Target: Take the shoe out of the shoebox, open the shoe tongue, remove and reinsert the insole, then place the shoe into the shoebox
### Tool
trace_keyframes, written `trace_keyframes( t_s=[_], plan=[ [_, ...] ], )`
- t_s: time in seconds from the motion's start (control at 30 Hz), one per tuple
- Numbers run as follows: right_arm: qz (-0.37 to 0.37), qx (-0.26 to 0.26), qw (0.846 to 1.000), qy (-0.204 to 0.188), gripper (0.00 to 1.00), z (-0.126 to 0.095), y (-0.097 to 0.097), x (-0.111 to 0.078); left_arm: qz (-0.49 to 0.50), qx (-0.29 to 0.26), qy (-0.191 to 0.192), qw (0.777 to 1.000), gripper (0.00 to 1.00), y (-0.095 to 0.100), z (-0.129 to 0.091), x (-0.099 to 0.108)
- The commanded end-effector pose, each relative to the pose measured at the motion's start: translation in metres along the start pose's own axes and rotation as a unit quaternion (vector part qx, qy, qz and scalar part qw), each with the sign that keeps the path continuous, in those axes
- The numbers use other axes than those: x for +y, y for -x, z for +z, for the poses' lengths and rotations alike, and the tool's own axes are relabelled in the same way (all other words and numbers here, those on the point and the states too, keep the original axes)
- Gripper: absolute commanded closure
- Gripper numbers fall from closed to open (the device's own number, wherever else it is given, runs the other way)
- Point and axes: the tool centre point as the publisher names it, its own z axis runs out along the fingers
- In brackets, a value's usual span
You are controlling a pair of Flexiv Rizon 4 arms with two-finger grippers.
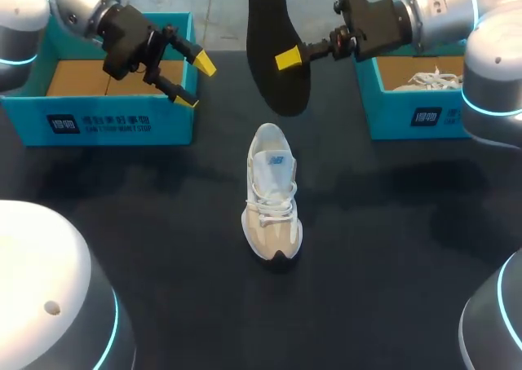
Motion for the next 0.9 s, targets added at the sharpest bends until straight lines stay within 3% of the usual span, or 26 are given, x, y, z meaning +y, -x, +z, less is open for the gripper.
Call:
trace_keyframes(
  t_s=[0.03,0.33,0.5,0.9],
  plan=[
    [0.0,0.0,1.0,-0.001,1.0,0.002,0.001,0.001,0.0,0.002,0.001,1.0,0.0,0.001,0.0,-0.001],
    [0.0,0.0,1.0,-0.001,1.0,0.002,0.001,0.001,-0.012,-0.005,0.012,1.0,0.0,-0.003,0.004,0.002],
    [-0.054,-0.01,0.999,-0.004,1.0,-0.001,0.034,0.004,-0.046,0.007,0.04,0.998,0.0,-0.014,0.012,0.002],
    [-0.148,-0.011,0.989,-0.018,1.0,-0.007,0.076,0.021,-0.084,0.023,0.072,0.994,0.0,-0.03,0.023,0.008]
  ],
)
